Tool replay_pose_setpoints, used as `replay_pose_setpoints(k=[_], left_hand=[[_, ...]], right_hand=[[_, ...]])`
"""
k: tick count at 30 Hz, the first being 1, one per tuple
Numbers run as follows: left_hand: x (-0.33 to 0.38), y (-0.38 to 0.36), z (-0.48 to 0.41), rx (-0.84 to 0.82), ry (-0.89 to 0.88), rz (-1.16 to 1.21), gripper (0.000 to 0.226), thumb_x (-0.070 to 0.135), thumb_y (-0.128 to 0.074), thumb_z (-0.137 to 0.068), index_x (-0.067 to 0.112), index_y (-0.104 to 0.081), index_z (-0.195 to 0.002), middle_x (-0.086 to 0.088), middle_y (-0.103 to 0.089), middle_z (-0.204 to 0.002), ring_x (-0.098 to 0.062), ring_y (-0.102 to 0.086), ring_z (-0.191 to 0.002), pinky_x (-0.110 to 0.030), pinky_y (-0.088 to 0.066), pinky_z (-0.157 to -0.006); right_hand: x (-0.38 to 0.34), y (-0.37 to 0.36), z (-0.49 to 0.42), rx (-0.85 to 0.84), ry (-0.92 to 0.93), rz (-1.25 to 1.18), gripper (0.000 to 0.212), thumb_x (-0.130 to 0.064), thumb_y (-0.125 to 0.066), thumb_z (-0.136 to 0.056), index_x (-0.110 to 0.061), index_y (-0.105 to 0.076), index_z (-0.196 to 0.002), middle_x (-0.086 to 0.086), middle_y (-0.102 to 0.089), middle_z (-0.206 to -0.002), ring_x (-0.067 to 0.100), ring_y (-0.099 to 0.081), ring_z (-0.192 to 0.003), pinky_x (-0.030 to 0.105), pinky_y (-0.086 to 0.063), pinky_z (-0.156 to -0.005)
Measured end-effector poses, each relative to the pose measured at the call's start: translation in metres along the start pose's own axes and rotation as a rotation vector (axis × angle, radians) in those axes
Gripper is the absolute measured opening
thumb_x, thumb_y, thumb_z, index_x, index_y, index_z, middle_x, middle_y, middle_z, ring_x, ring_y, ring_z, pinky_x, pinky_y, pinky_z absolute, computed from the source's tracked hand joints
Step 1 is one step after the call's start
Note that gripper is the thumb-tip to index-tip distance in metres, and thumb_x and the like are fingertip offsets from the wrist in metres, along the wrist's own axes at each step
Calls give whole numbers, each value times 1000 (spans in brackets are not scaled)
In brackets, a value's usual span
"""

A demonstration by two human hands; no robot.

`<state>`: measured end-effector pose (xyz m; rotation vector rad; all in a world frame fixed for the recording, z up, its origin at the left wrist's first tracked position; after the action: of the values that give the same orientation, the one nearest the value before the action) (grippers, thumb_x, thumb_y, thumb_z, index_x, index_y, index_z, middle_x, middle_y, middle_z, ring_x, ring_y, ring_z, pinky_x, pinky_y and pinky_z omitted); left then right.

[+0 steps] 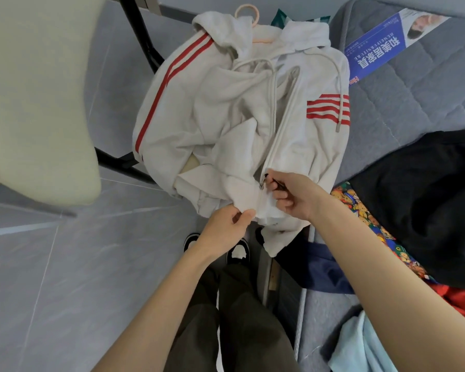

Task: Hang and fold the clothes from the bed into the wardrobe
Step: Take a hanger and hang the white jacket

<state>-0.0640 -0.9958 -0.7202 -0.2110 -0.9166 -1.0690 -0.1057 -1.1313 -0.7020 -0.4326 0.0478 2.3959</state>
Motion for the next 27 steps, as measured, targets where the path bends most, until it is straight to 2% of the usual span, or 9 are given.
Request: replay_pose_setpoints(k=[2, 4, 6, 8, 11, 14, 17, 24, 27], left_hand=[[-9, 6, 0, 7, 69, 23, 41, 40, -50, -96, 14, -47, -64, 6, -42, -57, -1, -41, -52, -13, -35, -54], [-17, 17, 3, 34, 126, 31, 42, 38, -51, -95, 13, -44, -62, 4, -39, -56, -9, -40, -55, -25, -36, -61], [-10, 35, 8, 147, 88, -96, 52, 41, -56, -91, 17, -34, -50, 11, -30, -43, -6, -31, -42, -17, -33, -54], [17, 54, 14, 323, -10, -339, 57, 55, -59, -83, 20, -31, -47, 11, -32, -38, -7, -33, -37, -15, -27, -43], [59, 46, 5, 372, -119, -691, 55, 70, -55, -76, 17, -41, -71, 12, -46, -69, -10, -44, -62, -27, -34, -53], [71, 31, -12, 349, -154, -762, 39, 56, -48, -90, 17, -46, -86, 2, -55, -84, -18, -55, -78, -30, -35, -59], [69, 31, -17, 364, -188, -702, 25, 35, -41, -98, 17, -46, -81, -1, -59, -82, -21, -59, -78, -30, -34, -58], [52, 36, -1, 309, -199, -626, 38, 30, -44, -96, 20, -35, -60, 7, -40, -58, -17, -47, -60, -28, -28, -52], [45, 46, 3, 229, -194, -660, 43, 33, -46, -96, 23, -28, -58, 7, -36, -57, -16, -45, -60, -28, -28, -52]], right_hand=[[-6, -4, 0, 20, 76, 126, 28, -27, -54, -97, -16, -54, -72, -7, -43, -57, 4, -27, -37, 15, -18, -32], [-12, -8, 4, 50, 167, 375, 30, -30, -53, -96, -16, -52, -70, -6, -40, -57, 7, -26, -40, 16, -19, -35], [-20, -11, 8, 70, 255, 628, 36, -29, -50, -97, -15, -47, -64, -4, -38, -55, 10, -28, -45, 18, -23, -41], [-27, -15, 14, 63, 331, 839, 40, -28, -45, -98, -15, -43, -60, -3, -37, -55, 12, -30, -49, 21, -27, -48], [-34, -20, 20, 19, 354, 975, 39, -32, -41, -100, -15, -44, -65, -4, -39, -59, 11, -31, -52, 21, -27, -52], [-35, -24, 22, -89, 287, 939, 36, -33, -40, -101, -18, -45, -68, -9, -37, -55, 9, -27, -50, 17, -25, -48], [-37, -25, 24, -127, 267, 869, 39, -37, -40, -102, -20, -44, -67, -11, -35, -53, 7, -26, -46, 16, -25, -45], [-44, -30, 16, 36, 286, 529, 33, -28, -48, -100, -16, -51, -69, -3, -43, -62, 7, -32, -48, 16, -26, -44], [-72, -27, 14, 172, 318, 230, 34, -25, -50, -99, -18, -52, -65, -5, -46, -57, 5, -34, -42, 15, -22, -38]])
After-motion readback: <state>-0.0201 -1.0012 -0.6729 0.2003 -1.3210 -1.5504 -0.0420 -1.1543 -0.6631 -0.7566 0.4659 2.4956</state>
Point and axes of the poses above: each hand's wrist, its own z-axis away from the middle knuckle, its own y-axis out of the back of the hand, x = y × z, the point moved 9 cm from there along -z, towards the middle knuckle
